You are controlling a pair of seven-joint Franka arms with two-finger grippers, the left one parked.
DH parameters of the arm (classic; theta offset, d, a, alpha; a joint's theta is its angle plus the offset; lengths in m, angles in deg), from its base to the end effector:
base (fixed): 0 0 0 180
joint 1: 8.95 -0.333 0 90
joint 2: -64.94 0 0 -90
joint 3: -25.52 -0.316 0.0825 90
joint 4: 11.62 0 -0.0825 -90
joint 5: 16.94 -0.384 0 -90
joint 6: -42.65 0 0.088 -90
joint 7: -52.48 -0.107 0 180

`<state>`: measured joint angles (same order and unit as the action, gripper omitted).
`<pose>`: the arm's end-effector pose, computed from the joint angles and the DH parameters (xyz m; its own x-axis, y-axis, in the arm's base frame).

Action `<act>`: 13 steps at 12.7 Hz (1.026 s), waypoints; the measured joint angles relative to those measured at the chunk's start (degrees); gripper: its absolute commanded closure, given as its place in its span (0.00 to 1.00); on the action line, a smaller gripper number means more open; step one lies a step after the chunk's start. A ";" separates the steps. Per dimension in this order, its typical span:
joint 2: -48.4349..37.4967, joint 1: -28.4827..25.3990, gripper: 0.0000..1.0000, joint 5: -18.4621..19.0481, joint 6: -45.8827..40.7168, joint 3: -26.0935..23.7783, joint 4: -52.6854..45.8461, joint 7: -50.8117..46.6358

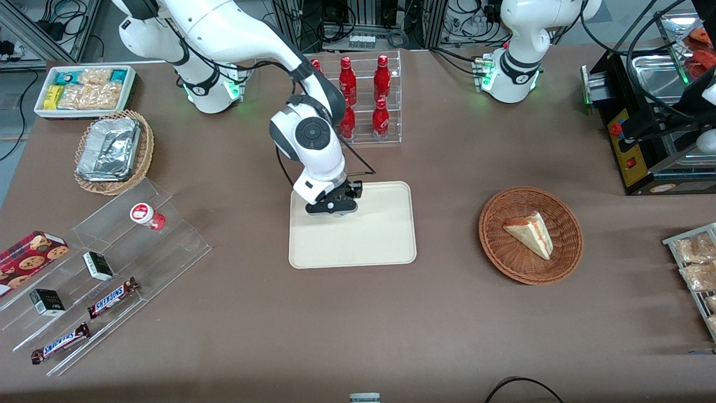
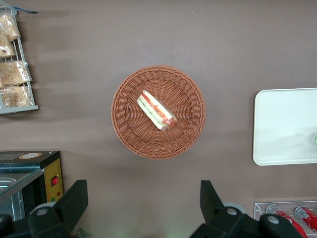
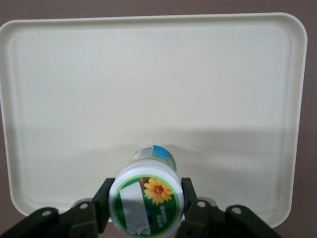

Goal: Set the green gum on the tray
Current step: 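Lower the tub onto the tray and open the right gripper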

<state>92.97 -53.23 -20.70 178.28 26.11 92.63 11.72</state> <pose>0.4728 0.4534 0.2742 0.9999 0.0064 0.0151 0.0074 -0.9975 -0.0707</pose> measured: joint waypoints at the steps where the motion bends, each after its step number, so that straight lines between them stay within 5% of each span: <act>1: 0.34 -0.24 1.00 0.00 0.44 0.05 -0.01 -0.56; 9: 4.16 -2.99 1.00 1.25 5.99 0.47 -0.11 -6.01; 10: 4.49 -2.99 0.73 1.72 6.29 0.53 -0.21 -6.46; 11: 4.66 -2.99 0.24 1.93 6.44 0.55 -0.28 -6.97; 12: 4.68 -3.01 0.00 2.07 6.44 0.55 -0.37 -7.46; 13: 4.74 -3.02 0.00 2.08 6.45 0.56 -0.48 -7.57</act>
<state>97.70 -56.25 -18.62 184.73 26.67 92.16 4.14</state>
